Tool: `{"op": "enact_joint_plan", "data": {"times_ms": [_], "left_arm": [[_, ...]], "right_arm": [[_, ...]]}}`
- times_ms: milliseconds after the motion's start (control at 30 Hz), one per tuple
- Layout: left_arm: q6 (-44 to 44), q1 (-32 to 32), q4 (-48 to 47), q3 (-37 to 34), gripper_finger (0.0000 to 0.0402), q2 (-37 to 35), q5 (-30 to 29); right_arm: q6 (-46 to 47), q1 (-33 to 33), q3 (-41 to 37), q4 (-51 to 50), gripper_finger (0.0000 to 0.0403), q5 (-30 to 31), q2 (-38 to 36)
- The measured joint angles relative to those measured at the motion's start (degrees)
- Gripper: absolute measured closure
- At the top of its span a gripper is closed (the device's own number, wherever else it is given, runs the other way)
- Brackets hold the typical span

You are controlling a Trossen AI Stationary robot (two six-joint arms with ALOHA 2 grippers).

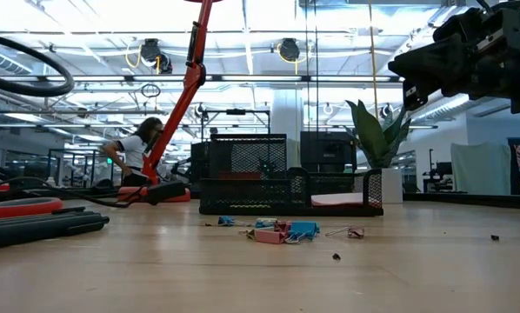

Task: Pick and place office supplies into organizer
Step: Put the orange pencil into the black desk organizer

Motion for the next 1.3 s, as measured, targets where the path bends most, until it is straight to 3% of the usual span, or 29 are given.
{"op": "enact_joint_plan", "data": {"times_ms": [800,1067,1300], "left_arm": [[-3.23,0.04,3.78,-2.75,0.0167,0.51,0.21],[-2.09,0.39,5.39,-2.48,0.0167,3.9,0.73],[1.57,1.1,6.37,-2.69,0.0167,2.79,-0.14]], "right_arm": [[0.0,0.0,-0.02,-0.08,0.0344,0.0,0.02],[0.0,0.0,-0.02,-0.3,0.0344,0.02,0.19],[0.52,0.0,-0.02,-0.3,0.0344,1.33,0.48]]}}
